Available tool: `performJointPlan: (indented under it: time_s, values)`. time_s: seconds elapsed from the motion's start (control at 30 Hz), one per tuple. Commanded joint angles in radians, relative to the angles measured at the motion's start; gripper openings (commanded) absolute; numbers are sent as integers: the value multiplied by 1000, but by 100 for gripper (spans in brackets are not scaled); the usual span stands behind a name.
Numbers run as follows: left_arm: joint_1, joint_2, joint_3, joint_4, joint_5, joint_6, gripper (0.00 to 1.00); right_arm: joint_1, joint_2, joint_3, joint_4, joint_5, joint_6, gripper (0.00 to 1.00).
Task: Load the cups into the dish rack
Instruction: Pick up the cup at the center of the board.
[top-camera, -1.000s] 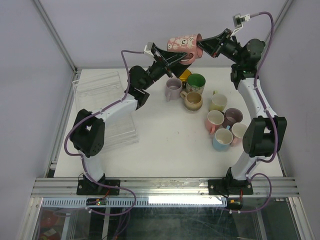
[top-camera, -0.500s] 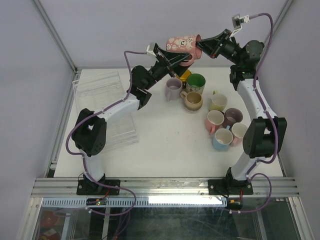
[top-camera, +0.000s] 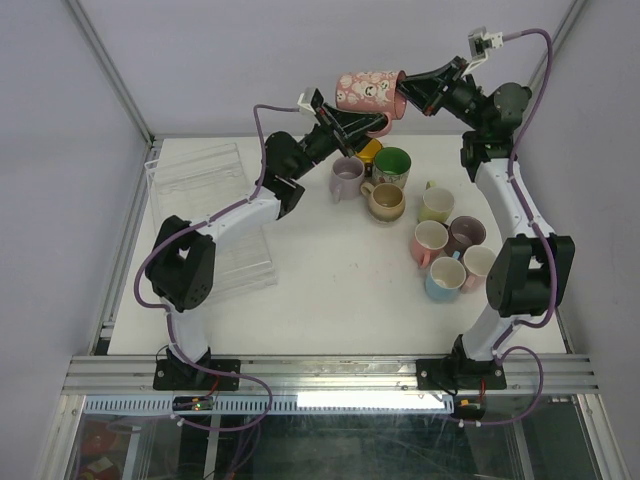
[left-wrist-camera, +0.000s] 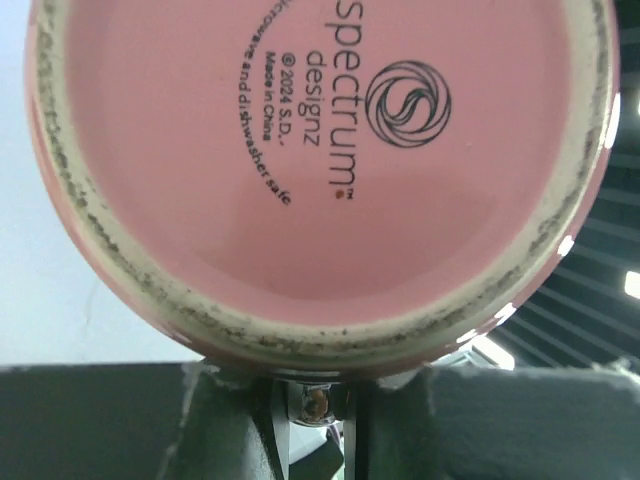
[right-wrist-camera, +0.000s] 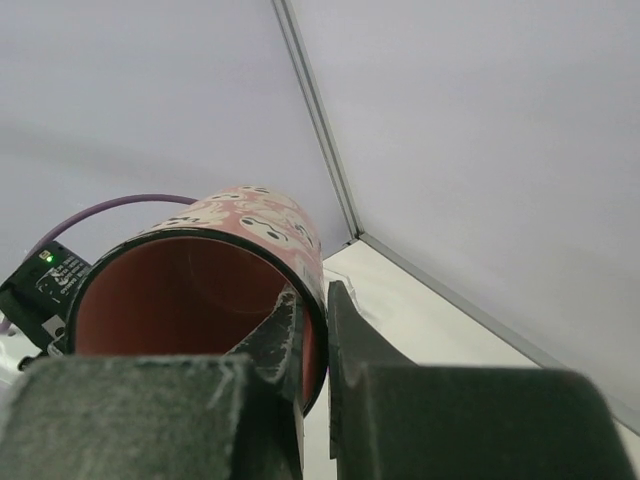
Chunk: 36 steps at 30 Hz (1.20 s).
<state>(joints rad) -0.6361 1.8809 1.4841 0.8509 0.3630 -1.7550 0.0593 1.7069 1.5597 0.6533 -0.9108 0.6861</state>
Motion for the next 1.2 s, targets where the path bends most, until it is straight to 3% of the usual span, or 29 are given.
performJointPlan:
  time_s: [0.0,0.13,0.33,0.5,0.67,1.17]
  values:
    - [-11,4,51,111,-4,46,0,27,-92,11,46,-19,61,0]
    - [-10,2,44,157,-12,51,0,27,-100,-7,51,-21,56,1]
    - [6,-11,22,230,-30,62,0,27,-117,-51,62,-43,36,28]
    - [26,-48,-13,254,-33,89,0,27,-133,-73,51,-58,13,56]
    - [53,-95,-82,257,-37,105,0,25,-144,-79,38,-79,-10,72]
    - [147,-241,-261,203,11,201,0,-4,-174,-115,-28,-128,-51,77]
